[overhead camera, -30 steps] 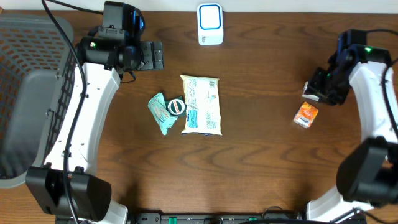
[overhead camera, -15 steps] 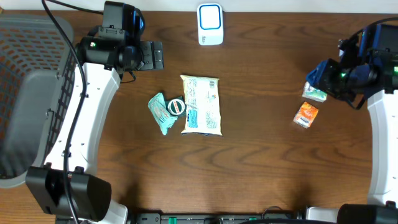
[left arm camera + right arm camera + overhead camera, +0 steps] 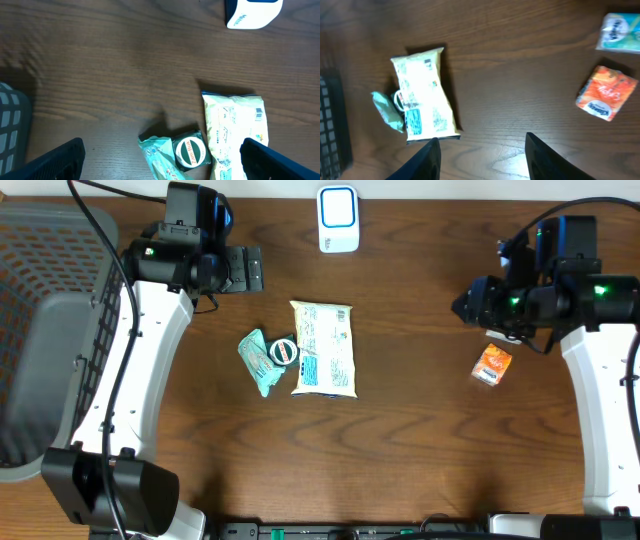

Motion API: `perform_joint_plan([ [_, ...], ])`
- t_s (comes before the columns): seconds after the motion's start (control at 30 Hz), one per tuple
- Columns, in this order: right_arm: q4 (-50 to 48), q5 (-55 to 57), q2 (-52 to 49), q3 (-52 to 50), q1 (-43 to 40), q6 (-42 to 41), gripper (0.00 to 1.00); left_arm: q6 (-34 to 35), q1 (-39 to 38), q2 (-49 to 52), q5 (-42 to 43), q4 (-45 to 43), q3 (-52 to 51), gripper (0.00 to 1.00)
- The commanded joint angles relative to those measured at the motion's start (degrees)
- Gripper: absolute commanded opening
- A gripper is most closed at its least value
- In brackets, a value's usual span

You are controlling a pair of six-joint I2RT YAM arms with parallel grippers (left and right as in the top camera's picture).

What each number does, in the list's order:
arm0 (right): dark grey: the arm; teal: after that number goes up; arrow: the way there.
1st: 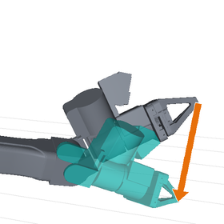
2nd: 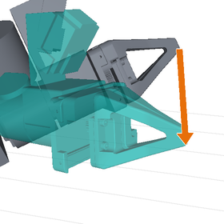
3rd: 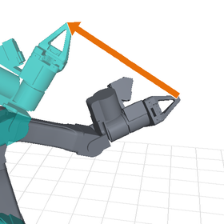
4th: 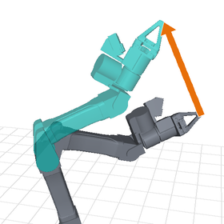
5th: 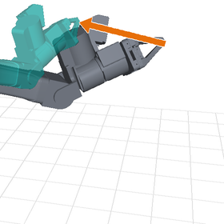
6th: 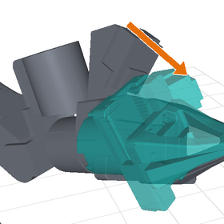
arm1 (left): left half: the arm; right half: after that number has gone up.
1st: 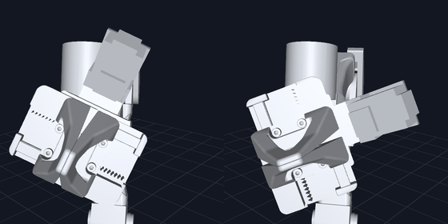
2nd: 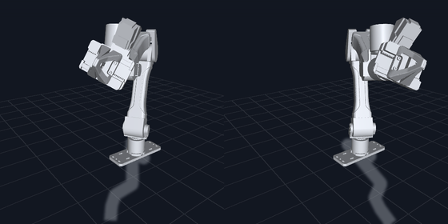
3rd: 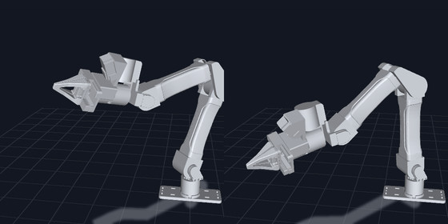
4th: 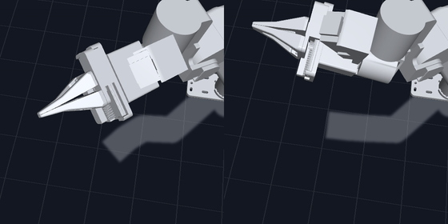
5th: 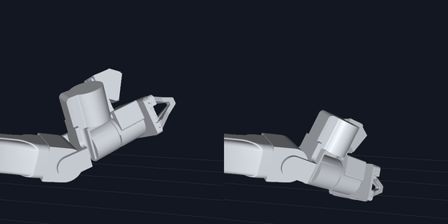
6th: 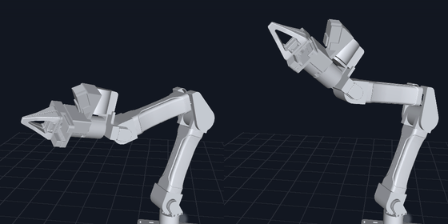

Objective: Scan the item barcode
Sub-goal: 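Move the right gripper left over the white-yellow wipe pack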

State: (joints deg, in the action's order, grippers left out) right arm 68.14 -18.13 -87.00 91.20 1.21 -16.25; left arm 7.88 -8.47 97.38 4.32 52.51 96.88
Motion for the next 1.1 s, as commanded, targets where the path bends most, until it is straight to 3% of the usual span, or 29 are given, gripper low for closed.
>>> perform_joint_plan([
  [0.0,-0.04,-0.46,0.31,0.87,1.79,0.61,0.49,0.31,0.04,-0.35,-0.35,0.17,0.52,0.98],
  [0.53,-1.33,-0.44,-2.01,0.83,8.15,0.42,0.50,0.31,0.04,-0.35,-0.35,0.17,0.52,0.98],
  [1.07,-2.97,-0.46,-11.80,0.81,11.26,0.00,0.50,0.31,0.04,-0.35,-0.35,0.15,0.52,0.98],
])
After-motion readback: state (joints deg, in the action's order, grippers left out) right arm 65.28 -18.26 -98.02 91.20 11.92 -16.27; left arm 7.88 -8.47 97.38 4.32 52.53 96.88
